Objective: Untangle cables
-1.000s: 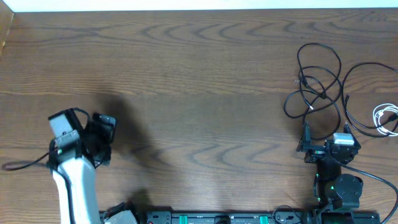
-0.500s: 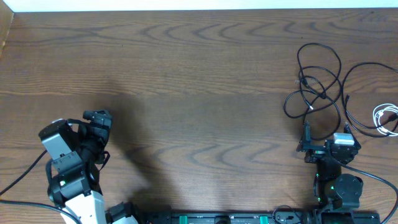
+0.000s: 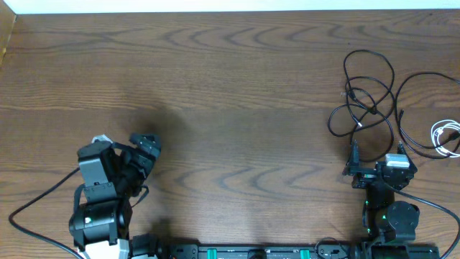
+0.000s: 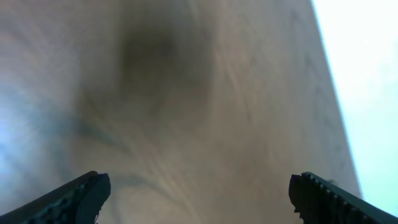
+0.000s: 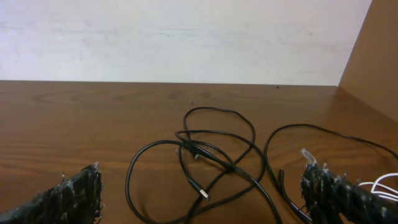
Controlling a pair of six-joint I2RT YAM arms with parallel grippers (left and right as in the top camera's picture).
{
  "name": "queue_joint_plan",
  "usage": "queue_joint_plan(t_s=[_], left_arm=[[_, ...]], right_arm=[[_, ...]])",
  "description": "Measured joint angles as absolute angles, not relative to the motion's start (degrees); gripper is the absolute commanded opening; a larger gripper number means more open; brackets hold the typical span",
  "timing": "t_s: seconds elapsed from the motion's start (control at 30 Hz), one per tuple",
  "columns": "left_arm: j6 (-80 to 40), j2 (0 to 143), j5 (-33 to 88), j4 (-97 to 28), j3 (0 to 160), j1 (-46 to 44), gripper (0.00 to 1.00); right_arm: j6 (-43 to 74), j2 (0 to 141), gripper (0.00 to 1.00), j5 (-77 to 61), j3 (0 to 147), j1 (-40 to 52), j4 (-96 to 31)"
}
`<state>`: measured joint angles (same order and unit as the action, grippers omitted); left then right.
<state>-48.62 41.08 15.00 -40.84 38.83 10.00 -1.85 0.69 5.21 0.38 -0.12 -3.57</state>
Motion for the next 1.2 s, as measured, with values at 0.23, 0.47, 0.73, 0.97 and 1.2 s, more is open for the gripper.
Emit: queue_joint_plan(t_s=[0.23,0.47,0.73,0.97,1.2], left_arm=[[-48.6,40.5,11.3,-44.2,32.9,8.0,0.98],[-48.6,39.5,8.6,-36.5,23.0,7.9,0.98],[-48.6,36.9,8.2,-24.3,14.3,7.4,0.98],[-48.6,34.1,8.2,-15.3,7.6,7.4,0.98],[-48.6,30.0,8.7,-4.5,3.7,7.3,0.98]], right_arm=[[-1.8,0.7,0.99,5.2,0.4,-0.1,-3.6],[-1.8,0.7,0.99,5.2,0.4,-0.1,-3.6],[-1.8,0.7,0.99,5.3,0.4,-0.1,-3.6],[-1.8,0.7,0.99,5.4,0.4,-0.1,-3.6],[-1.8,0.7,0.99,5.4,0.4,-0.1,-3.6]])
